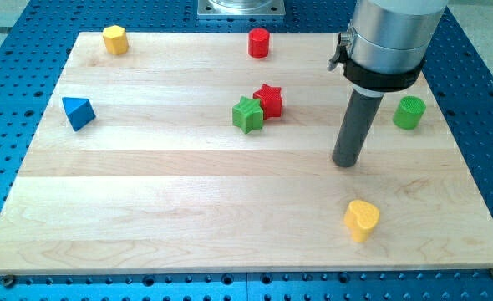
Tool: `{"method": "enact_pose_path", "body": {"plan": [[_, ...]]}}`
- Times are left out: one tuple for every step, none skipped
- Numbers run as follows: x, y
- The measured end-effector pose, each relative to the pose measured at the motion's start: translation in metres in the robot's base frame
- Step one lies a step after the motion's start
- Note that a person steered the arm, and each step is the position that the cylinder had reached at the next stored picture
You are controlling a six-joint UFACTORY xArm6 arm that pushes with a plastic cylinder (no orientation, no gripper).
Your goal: Push the green star to the bottom left of the board
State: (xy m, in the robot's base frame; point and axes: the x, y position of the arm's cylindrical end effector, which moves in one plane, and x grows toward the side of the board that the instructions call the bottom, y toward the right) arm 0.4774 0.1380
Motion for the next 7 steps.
{"method": "enact_pose_path", "body": {"plan": [[-0.002, 0.0], [-0.006, 0.0], [-0.006, 0.004], [-0.012, 0.004], [-0.023, 0.004], [-0.03, 0.004], [-0.045, 0.0]]}}
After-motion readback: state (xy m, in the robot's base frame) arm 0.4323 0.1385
